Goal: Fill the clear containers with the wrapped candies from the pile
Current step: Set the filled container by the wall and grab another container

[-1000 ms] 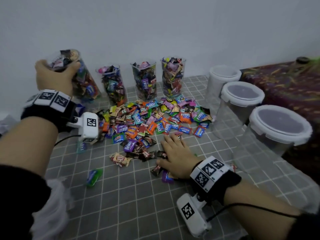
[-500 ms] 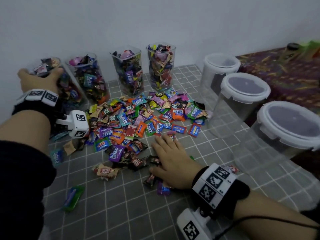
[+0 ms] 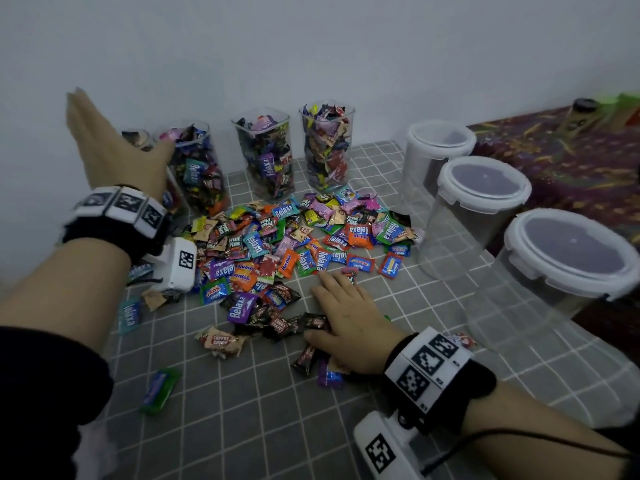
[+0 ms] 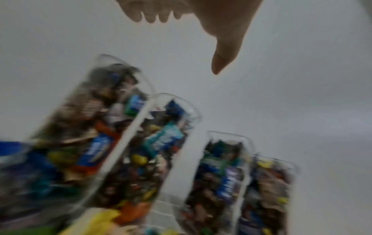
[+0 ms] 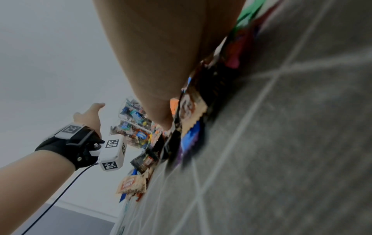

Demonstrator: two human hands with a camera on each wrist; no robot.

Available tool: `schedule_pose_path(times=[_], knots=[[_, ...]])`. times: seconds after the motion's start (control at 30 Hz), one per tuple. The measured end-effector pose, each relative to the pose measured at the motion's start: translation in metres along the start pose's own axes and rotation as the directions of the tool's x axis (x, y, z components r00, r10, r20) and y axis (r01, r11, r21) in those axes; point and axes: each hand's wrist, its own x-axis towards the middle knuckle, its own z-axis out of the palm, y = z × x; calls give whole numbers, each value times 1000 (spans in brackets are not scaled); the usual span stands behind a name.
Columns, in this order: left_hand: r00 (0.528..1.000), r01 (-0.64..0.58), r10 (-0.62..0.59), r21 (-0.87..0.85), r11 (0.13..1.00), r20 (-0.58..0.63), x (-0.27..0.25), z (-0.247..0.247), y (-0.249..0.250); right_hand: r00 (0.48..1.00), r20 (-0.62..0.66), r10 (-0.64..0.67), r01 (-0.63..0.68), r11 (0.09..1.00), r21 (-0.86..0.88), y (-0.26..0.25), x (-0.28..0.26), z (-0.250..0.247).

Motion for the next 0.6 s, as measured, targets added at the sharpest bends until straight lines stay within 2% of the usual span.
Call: schedule_pose_path(times=[0.03,0.1,0.27,0.4,0.6], knots=[[997,-71,71,-14,997,-14,-7,-1,14,1000,-17,11,-10,1000,24,0,-2,0],[989,-136,138,-52,989,44,-19,-2,45,998,-45,35,-32,997,76,0,-6,-1],[937,-142,199,-206,968,288,-51,18,108,991,-52,122,-114,983,141,12,-26,-5],[841,-110,234,-269,957,488,-80,48,144,982,-30,186,-180,973,142,31,-45,-7],[655,-8,195,-252,968,730,-123,106,177,978,1,209,-209,974,93,49,-62,-8]])
